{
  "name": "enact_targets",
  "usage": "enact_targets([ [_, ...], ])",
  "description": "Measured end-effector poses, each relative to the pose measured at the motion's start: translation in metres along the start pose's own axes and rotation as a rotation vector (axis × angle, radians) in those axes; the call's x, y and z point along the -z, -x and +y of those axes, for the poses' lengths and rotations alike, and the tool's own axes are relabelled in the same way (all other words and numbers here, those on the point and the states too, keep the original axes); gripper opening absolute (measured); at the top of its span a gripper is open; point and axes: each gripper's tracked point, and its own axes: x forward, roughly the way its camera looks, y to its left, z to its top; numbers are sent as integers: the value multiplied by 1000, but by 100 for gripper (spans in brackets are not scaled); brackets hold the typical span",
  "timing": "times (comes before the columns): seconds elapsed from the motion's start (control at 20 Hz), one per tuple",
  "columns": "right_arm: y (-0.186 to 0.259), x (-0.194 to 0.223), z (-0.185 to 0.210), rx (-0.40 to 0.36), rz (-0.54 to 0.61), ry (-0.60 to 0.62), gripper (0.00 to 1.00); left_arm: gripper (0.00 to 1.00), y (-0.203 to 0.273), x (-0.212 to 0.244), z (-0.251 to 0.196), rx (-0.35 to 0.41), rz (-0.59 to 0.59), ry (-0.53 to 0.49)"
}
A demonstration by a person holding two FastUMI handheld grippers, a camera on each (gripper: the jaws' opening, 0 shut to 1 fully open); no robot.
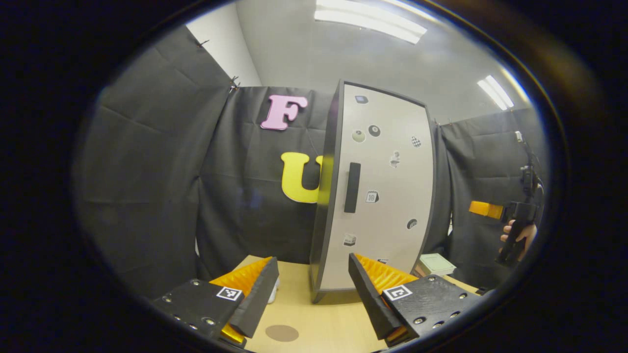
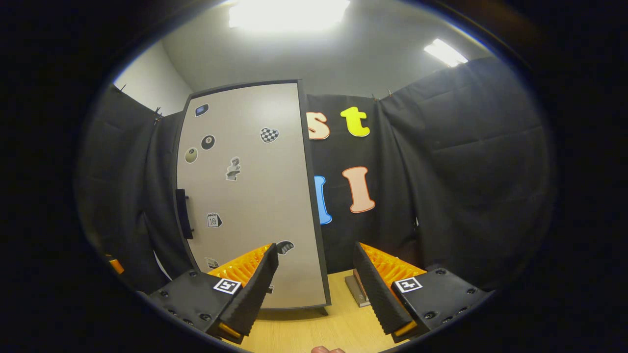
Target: Open the cabinet door with the right hand, grasp the bottle in the cabinet with the left hand and place it on the coaster, then close the cabinet door with the right hand.
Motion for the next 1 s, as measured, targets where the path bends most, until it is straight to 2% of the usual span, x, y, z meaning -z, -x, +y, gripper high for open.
enact_targets([
  [0.45, -20, -19, 51, -113, -4, 5, 98, 89, 16, 21, 19, -50, 36, 46],
  [0.8, -45, -34, 132, -263, 10, 24, 98, 89, 21, 34, 30, -93, 59, 54],
  [1.0, -59, -41, 179, -329, 9, 23, 98, 88, 51, 45, 49, -136, 70, 68],
])
